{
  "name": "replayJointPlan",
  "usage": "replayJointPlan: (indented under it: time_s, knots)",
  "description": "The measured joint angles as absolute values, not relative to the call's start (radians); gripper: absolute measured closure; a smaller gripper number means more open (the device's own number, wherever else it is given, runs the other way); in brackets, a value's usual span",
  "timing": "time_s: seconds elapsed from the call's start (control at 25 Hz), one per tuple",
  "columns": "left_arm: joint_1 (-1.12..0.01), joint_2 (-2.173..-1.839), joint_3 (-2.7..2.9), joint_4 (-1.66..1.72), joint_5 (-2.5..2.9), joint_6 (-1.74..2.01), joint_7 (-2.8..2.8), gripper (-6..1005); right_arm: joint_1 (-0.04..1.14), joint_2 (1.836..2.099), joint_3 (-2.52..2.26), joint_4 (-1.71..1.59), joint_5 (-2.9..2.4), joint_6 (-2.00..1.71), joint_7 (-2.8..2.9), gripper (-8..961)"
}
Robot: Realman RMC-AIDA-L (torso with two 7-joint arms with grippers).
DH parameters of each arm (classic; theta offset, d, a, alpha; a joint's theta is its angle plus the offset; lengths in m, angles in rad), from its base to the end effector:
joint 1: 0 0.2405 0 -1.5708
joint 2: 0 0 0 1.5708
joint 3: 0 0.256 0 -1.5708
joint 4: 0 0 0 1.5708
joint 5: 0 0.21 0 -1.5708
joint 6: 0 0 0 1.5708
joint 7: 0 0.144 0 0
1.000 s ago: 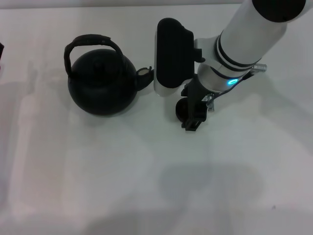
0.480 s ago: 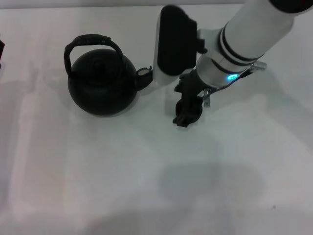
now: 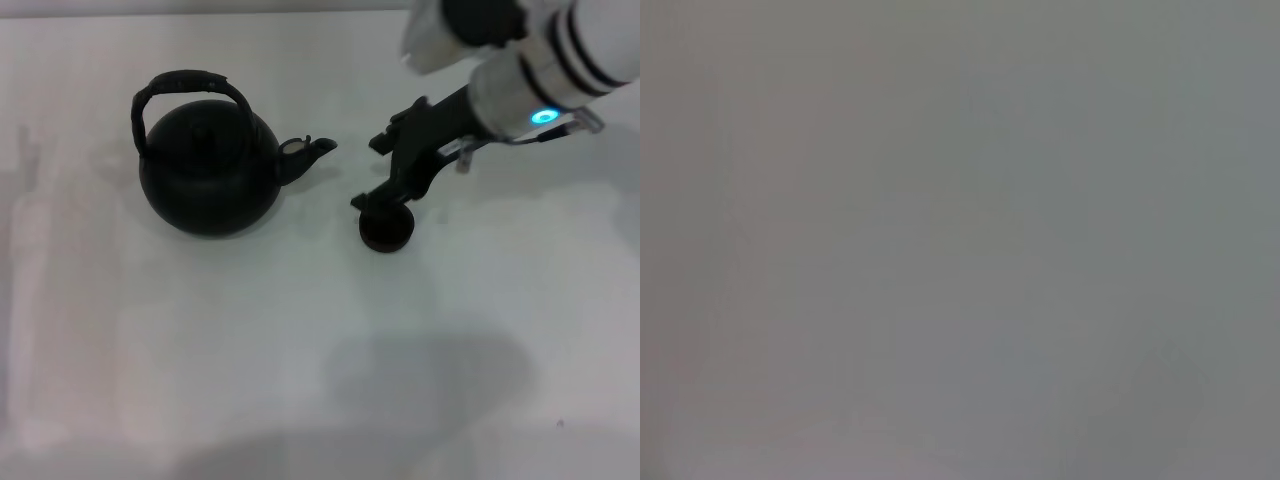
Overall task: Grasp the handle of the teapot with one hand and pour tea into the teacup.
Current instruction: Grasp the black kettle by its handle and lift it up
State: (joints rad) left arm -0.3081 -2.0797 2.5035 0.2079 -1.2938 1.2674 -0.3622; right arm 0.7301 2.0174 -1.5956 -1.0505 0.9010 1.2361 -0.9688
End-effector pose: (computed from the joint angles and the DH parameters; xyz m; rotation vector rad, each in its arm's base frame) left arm -0.3677 0.2841 0.0053 -1.2349 -0.8390 -0.8872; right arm 0.1524 0.3761 -0.0572 -2.8976 0.3777 -0.3072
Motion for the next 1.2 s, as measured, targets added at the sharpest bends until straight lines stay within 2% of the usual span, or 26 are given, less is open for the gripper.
replayJointPlan:
  time_s: [0.16, 0.48, 0.76, 1.04, 1.2]
  knots:
    - [-0.305, -2.080, 2.503, 0.212, -1.303, 1.267, -0.367, 242, 0.680, 2.017, -1.396, -0.969, 1.037, 1.234, -1.079, 98]
    - [-0.289, -2.080, 2.514, 0.213, -1.260, 1.301, -0.378, 241, 0.623, 2.010, -0.844, -0.469, 1.522, 1.213, -1.440, 100]
    - [-0.284, -2.079, 2.525, 0.211, -1.199, 1.304, -0.411, 241, 0.524, 2.025, -0.723, -0.315, 1.865, 1.118, -1.814, 101]
    - [-0.238, -2.077, 2.525, 0.204, -1.084, 1.335, -0.425, 242, 0.563, 2.028, -0.715, -0.035, 2.318, 1.035, -2.725, 100]
    - [-0.196, -2.077, 2.526, 0.204, -0.974, 1.379, -0.425, 243, 0.574, 2.027, -0.711, -0.022, 2.397, 0.993, -2.940, 100]
